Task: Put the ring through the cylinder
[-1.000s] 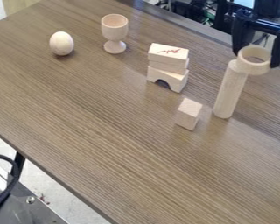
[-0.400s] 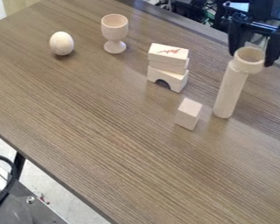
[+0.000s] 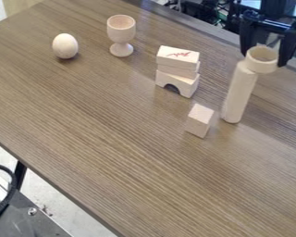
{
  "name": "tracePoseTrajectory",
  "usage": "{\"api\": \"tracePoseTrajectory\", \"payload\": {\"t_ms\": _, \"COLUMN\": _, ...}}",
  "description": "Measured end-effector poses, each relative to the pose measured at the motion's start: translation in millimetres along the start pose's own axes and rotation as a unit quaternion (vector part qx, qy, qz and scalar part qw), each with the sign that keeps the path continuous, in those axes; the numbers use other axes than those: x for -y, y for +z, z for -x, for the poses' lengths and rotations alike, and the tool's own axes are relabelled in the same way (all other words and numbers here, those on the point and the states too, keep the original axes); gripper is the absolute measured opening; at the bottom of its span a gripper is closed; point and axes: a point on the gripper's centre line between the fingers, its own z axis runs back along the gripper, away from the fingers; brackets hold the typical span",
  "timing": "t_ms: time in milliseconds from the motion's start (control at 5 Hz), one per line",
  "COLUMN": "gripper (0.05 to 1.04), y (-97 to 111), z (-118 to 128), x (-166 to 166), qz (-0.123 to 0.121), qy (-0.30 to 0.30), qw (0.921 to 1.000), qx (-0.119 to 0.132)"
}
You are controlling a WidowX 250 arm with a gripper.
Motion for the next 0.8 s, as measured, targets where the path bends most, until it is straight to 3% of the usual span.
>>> {"api": "tracePoseTrajectory", "payload": {"t_ms": 800, "gripper": 0.757, "y": 1.4, "z": 7.0, "x": -2.6, "qz": 0.0, "qy": 0.004, "qw": 1.0, "qx": 0.004}}
